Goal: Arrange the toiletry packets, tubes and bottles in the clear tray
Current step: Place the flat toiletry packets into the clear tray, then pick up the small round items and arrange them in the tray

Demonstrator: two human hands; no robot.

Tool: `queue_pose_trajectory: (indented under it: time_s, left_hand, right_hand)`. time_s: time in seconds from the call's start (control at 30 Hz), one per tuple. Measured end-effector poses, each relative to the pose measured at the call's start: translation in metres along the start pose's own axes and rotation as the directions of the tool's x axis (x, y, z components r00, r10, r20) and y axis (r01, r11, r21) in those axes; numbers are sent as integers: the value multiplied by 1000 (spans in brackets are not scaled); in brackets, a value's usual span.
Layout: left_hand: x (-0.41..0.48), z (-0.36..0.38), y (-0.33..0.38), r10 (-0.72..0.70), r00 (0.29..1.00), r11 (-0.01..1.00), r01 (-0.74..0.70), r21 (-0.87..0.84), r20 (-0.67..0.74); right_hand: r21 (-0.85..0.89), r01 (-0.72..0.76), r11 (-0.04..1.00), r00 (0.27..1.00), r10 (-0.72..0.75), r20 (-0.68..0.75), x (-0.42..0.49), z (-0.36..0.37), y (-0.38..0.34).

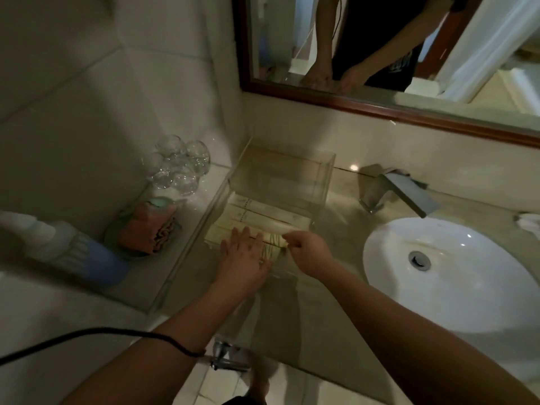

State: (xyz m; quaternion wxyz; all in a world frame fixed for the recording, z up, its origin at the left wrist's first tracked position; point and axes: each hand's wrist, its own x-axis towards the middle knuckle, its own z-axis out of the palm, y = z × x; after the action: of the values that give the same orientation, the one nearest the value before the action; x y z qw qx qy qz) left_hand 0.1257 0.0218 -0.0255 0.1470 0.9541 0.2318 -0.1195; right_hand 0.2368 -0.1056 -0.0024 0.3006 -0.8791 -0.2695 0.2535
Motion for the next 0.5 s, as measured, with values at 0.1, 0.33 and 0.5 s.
queue_pose_trajectory:
  time_s: [0.1,0.33,0.5]
  left_hand:
    - [-13,-6,34,17,1000,1000,-17,-4,-12]
    - [-41,6,165,254,967,966,-252,57,-30]
    - [-56,23,277,514,857,853,-514,-88,-29]
  right_hand:
    - [47,-13,999,998,15,-53,-30,-13,25]
    - [210,-111,971,918,181,-354,-144,-79,122]
    - [279,-276,920,780,384,-495,-217,-140,201]
